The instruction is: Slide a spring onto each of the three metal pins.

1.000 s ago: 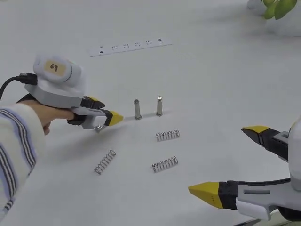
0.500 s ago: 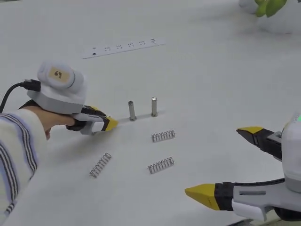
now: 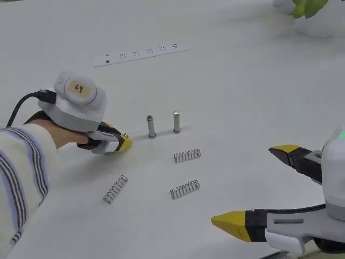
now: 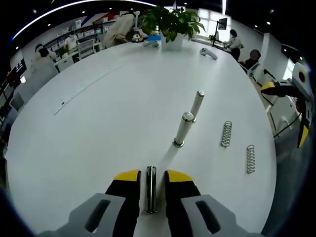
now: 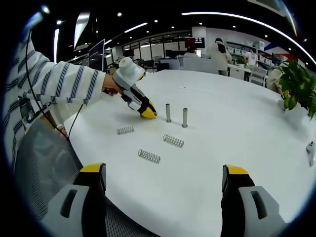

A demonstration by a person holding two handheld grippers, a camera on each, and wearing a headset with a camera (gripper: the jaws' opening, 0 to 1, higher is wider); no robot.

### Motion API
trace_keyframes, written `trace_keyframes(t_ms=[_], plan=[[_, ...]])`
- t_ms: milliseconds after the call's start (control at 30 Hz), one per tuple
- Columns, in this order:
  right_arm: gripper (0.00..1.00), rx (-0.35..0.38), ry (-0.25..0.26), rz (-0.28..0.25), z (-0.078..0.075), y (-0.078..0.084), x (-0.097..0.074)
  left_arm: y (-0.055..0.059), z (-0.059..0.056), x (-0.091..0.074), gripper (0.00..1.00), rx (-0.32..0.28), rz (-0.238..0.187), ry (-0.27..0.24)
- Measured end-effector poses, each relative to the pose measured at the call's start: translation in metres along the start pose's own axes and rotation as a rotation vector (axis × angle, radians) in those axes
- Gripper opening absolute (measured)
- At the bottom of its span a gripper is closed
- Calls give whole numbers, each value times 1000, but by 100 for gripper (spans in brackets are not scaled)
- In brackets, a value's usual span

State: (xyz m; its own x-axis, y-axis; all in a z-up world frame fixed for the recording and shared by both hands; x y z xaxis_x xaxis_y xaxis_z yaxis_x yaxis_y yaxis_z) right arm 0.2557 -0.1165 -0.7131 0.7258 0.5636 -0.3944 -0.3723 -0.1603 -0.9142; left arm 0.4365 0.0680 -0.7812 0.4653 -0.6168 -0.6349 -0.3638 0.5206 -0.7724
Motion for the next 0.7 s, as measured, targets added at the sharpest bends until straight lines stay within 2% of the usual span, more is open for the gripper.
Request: trace_keyframes(t_ms=[133,233,400,433,700], plan=[[96,-4,-9,3,3,0,1,-1,0,0,8,5,1,5],[96,-11,-10,14,3,1,1,-1,-3,1,4,43,-2,28],[96,-7,-3,8,2,-1,0,-1,-2,2,0,32,-2,24],[96,-9,0,5,1,-2,0,0,-2,1,0,10,0,21],[97,-3,8,3,0,-2,-3,0,-1,1,0,-6,1,24]])
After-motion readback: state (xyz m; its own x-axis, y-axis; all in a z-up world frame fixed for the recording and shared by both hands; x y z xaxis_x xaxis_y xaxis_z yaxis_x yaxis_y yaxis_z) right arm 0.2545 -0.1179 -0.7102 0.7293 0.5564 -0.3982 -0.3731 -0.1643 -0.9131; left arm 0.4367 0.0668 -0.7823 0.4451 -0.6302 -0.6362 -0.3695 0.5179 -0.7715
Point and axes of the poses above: the centre of the closed fingertips' face, and the gripper's own axes: x roughly forward along the fingers, z roughly to its left, y roughly out of its underside, the point moved 3 cm from there along -x, roughly backward along the fingers, and after that the axes turned 11 degrees about -z, right-handed, at the moved point
